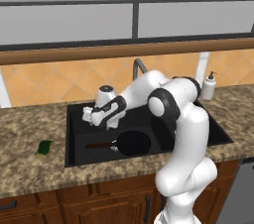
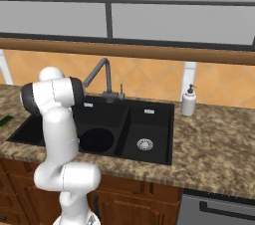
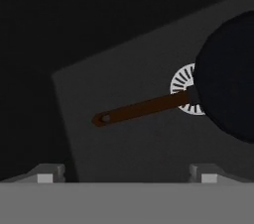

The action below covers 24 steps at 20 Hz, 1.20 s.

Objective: Pick the pan and sponge and place them into the sink. Then turn on the water.

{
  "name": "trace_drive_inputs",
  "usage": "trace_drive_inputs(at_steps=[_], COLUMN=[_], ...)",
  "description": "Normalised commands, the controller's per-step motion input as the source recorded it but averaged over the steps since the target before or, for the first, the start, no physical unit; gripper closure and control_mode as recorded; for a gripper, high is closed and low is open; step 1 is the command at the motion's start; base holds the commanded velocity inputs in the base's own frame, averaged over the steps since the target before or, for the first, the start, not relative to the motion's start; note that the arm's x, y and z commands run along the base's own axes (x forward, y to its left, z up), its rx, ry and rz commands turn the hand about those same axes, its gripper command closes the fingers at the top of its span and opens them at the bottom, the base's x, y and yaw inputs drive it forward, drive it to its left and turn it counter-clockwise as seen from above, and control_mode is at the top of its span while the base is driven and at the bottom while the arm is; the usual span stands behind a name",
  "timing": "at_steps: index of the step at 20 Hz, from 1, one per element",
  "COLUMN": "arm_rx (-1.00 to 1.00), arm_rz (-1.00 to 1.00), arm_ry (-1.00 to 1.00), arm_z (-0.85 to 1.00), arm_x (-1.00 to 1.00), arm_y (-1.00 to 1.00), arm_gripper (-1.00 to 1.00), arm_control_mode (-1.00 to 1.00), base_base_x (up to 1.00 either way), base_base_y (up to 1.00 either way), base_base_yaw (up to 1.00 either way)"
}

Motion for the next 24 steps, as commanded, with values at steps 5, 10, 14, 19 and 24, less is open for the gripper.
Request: trace_drive_inputs(at_steps=[5, 10, 14, 19, 24], arm_rx=[-0.05, -0.03, -0.04, -0.06, -0.08], arm_rz=[0.00, 0.00, 0.02, 0.00, 0.01], arm_ry=[0.10, 0.20, 0.13, 0.01, -0.04], arm_z=[0.51, 0.25, 0.01, 0.00, 0.00], arm_x=[0.00, 0.00, -0.04, -0.16, -0.17], arm_y=[0.22, 0.35, 0.39, 0.44, 0.47], arm_gripper=[-1.00, -1.00, -1.00, -1.00, -1.00], arm_control_mode=[-1.00, -1.00, -1.00, -1.00, -1.00], base_base_x=[0.00, 0.00, 0.00, 0.00, 0.00], base_base_y=[0.00, 0.00, 0.00, 0.00, 0.00], base_base_yaw=[0.00, 0.00, 0.00, 0.00, 0.00])
